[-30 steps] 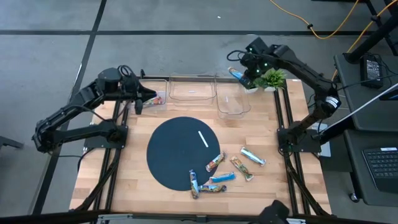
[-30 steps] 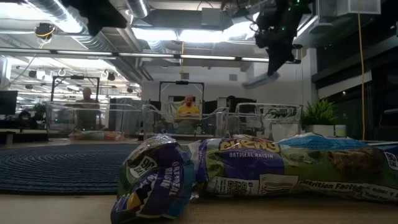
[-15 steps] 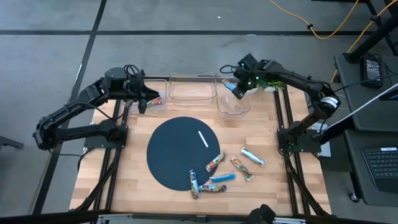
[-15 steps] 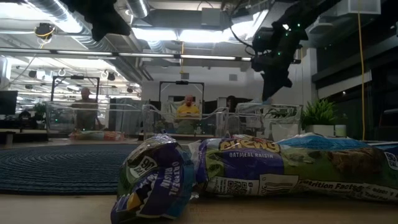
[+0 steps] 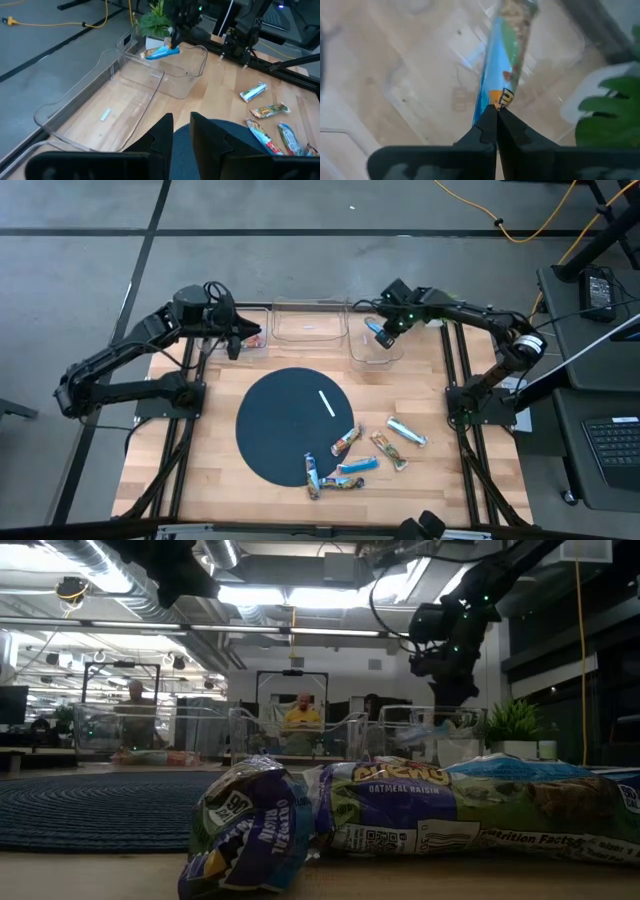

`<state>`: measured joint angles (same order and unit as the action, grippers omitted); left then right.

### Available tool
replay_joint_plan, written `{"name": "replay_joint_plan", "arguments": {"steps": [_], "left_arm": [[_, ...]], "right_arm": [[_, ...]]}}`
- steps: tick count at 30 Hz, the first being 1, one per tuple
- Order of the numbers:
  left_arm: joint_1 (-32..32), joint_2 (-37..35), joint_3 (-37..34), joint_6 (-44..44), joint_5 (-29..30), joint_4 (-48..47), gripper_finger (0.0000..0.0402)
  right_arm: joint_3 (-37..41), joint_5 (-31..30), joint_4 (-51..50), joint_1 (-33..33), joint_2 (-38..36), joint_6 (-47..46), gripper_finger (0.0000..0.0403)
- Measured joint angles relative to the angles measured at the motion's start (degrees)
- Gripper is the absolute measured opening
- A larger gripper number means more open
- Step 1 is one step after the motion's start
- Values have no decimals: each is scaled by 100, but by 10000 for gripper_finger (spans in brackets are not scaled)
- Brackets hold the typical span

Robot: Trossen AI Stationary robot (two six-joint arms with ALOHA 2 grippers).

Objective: Pick and place Granola Bars by type
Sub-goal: Put the yellow chewy bar into the top right transparent bin, then put the right yellow chewy bar into the top right transparent bin

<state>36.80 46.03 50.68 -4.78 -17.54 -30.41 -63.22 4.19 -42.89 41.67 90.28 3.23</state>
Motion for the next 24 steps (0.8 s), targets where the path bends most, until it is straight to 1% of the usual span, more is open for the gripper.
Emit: {"name": "replay_joint_plan", "arguments": {"steps": [4,9,13,19,24], "left_arm": [[0,14,0,0,-5,46,60],[0,12,0,0,-33,47,57],[0,12,0,0,-35,45,60],[-1,12,0,0,-35,45,58],[0,12,0,0,-35,45,57]], "right_arm": [[156,2,107,-5,19,1,5],[181,332,127,-11,120,-8,5],[181,347,197,-37,139,-13,8],[181,343,253,-37,139,-21,37],[146,347,220,-37,139,-18,72]]}}
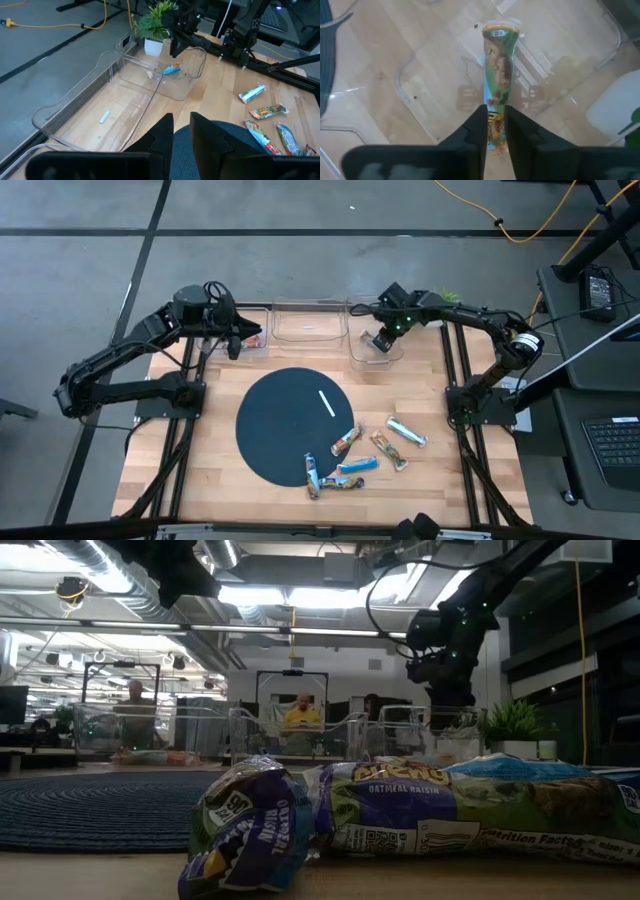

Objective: Pick and place Granola Bars by type
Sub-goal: Put the right yellow chewy bar into the top right transparent bin

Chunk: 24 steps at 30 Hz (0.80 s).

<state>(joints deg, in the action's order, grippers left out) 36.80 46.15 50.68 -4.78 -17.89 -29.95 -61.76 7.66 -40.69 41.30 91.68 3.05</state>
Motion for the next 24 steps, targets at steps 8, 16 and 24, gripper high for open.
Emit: {"name": "replay_joint_plan", "arguments": {"steps": [8,16,24], "left_arm": [[0,-1,0,-1,-33,-9,60],[-2,-2,0,58,-37,-23,60],[-2,-2,0,109,-42,-24,61]], "right_arm": [[-691,-45,-232,-384,-185,315,89],[-1187,-920,-652,-1390,-1012,193,74],[-1208,-1471,-1369,-2397,-2209,-739,70]]}}
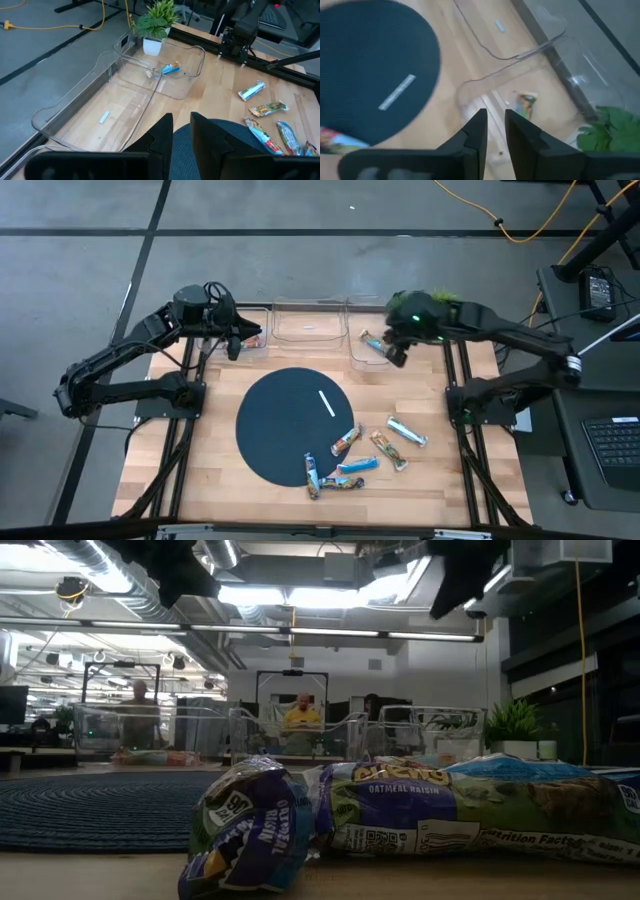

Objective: Pick and place Granola Bars by type
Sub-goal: Put the right yellow chewy bar into the top right transparent bin

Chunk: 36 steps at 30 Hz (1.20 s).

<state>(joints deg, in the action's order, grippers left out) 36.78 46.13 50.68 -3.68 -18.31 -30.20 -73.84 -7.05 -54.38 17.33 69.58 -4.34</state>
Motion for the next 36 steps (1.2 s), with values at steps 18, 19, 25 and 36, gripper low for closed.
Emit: {"name": "replay_joint_plan", "arguments": {"steps": [18,19,25,36], "left_arm": [[1,-32,0,265,-31,0,61],[2,-33,0,227,-78,-2,61],[0,-46,0,188,-131,-162,61],[-1,-44,0,490,-83,-310,61]], "right_arm": [[47,1802,-1241,-1227,-924,-704,70],[118,1720,-1296,-1427,-919,-831,70],[846,1531,-1141,-2282,-880,-2292,70],[2753,1730,275,-3317,-868,-4769,70]]}}
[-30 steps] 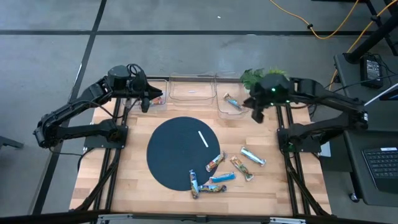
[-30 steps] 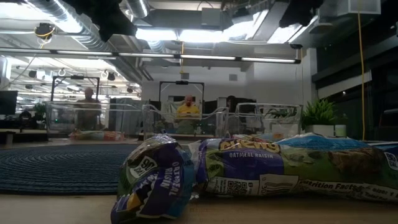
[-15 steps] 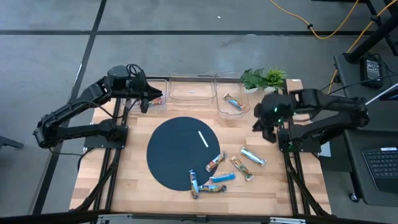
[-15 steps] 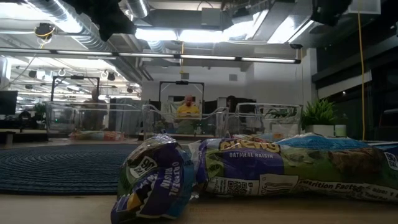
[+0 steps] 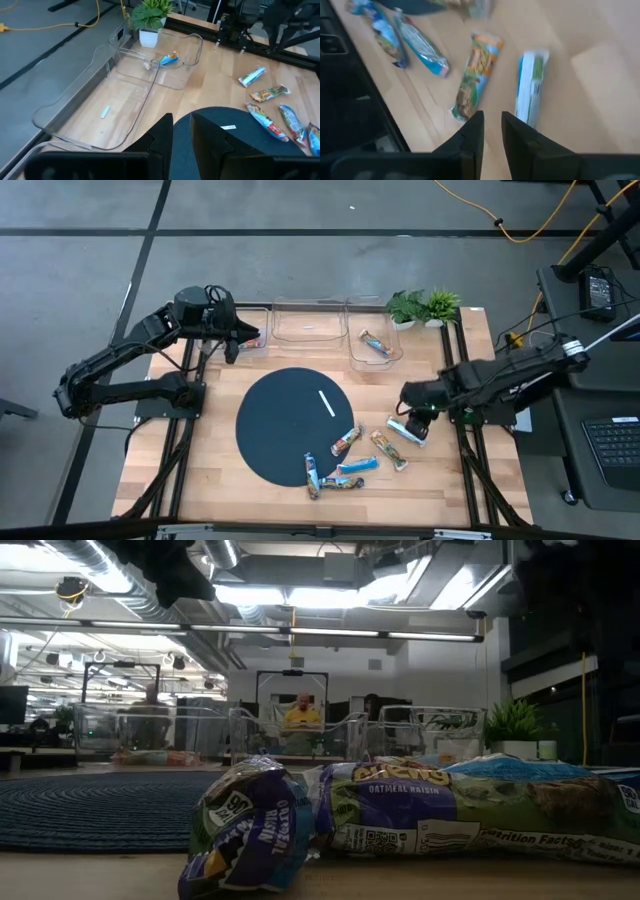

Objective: Pick and place Granola Bars by type
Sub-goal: Put the right yellow chewy bar into the top right transparent bin

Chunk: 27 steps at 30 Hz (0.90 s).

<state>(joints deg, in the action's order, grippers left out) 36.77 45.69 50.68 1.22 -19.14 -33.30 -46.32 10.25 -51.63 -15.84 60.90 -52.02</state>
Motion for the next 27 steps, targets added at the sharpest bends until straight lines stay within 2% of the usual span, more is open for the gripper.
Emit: {"name": "replay_joint_plan", "arguments": {"steps": [4,8,11,17,20,23,27], "left_arm": [[0,0,0,100,1,1,61],[2,0,0,109,18,2,61],[2,0,0,109,44,3,61],[2,0,0,111,50,7,61],[2,0,0,111,64,7,61],[2,0,0,110,66,9,61],[2,0,0,62,66,10,61]], "right_arm": [[306,-158,-8,-396,83,-969,70],[406,-354,145,-690,154,-1527,79],[495,-369,440,-784,160,-1836,110],[810,-476,608,-921,204,-2266,216],[954,-469,601,-962,327,-2270,254],[1036,-471,599,-977,492,-2230,267],[1103,-482,634,-1020,784,-2126,262]]}}
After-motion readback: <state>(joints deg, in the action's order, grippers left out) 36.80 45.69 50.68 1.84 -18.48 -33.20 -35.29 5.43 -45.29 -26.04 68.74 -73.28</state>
